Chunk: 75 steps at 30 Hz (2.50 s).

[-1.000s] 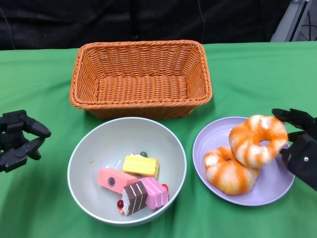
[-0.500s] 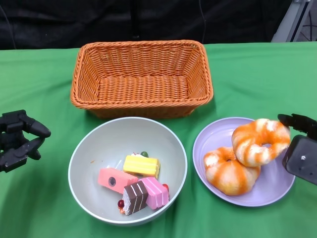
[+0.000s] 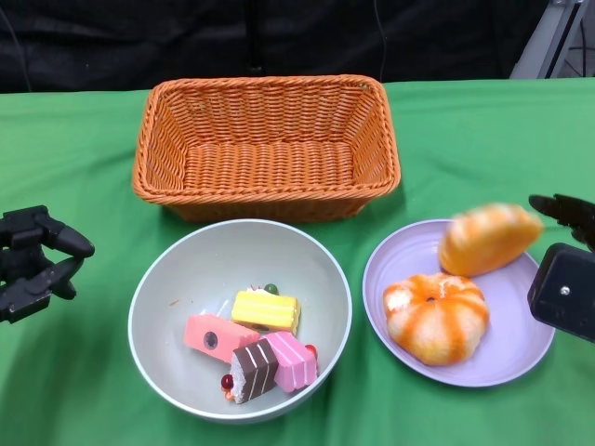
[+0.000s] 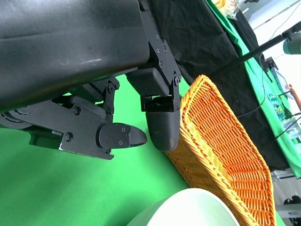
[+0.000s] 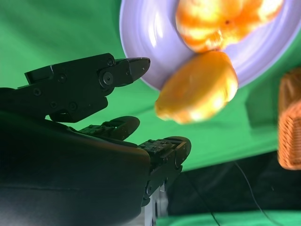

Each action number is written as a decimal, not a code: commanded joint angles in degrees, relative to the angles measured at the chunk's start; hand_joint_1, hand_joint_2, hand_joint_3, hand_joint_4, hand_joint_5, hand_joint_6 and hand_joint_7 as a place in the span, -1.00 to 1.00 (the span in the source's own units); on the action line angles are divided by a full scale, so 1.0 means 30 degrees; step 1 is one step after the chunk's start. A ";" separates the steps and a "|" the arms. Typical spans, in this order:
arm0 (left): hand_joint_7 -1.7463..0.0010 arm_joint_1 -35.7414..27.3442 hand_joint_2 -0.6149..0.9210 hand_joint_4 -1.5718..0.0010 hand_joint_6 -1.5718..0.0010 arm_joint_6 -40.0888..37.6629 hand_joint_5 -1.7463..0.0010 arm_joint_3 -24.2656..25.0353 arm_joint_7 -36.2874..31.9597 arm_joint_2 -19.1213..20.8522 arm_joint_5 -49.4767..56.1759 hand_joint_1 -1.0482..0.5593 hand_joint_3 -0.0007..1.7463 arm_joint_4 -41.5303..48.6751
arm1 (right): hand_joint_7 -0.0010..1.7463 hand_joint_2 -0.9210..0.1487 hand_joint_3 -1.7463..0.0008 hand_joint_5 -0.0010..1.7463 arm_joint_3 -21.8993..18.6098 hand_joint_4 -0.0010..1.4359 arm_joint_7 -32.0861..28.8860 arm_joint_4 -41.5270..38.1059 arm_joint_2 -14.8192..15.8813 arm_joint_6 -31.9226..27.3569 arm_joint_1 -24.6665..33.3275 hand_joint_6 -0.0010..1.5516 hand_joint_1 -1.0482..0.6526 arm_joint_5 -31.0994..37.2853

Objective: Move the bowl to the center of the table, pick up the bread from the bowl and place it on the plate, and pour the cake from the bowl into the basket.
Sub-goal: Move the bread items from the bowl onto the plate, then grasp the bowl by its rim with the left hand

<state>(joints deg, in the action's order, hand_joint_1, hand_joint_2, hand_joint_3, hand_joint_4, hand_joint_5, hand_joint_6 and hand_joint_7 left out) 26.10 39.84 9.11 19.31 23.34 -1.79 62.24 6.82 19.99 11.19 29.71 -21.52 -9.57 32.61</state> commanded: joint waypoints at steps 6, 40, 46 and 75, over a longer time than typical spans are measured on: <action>-0.25 0.0175 0.99 0.01 -0.03 -0.0058 -0.57 0.0075 0.0011 0.0377 0.0003 0.22 -0.64 0.0146 | -0.99 -1.00 0.88 -0.97 -0.0901 -0.42 0.0252 0.1347 0.0616 -0.0602 0.0460 -0.66 -0.04 0.0179; 0.61 -0.0178 1.00 -0.14 -0.31 0.1819 0.04 -0.0229 0.0647 0.0361 0.0353 0.16 -0.80 0.0003 | -0.46 -0.97 0.73 0.19 -0.2805 0.07 -0.4542 -0.0623 -0.6505 1.1729 0.2463 0.19 0.15 -0.9812; 0.91 -0.0618 1.00 -0.13 -0.23 0.2331 0.41 -0.0386 0.1328 0.0405 0.0148 0.05 -0.93 -0.0683 | 0.10 -0.51 0.14 0.37 -0.2565 0.08 -0.3997 -0.0082 -0.7137 1.2604 0.3262 0.01 0.15 -1.0899; 0.96 -0.1981 0.96 0.13 0.17 1.4498 0.94 -0.1242 -0.8513 0.4192 1.7406 -0.40 -0.99 -0.4552 | 0.47 -0.46 -0.06 0.78 -0.2744 -0.10 -0.4560 0.0756 -0.8942 1.0482 0.4670 -0.18 0.17 -1.2680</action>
<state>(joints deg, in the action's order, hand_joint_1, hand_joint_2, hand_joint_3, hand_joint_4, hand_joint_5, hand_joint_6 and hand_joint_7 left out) 19.75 83.79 5.27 0.64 34.99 45.09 50.09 -0.57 6.83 12.53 2.98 10.28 4.00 -4.41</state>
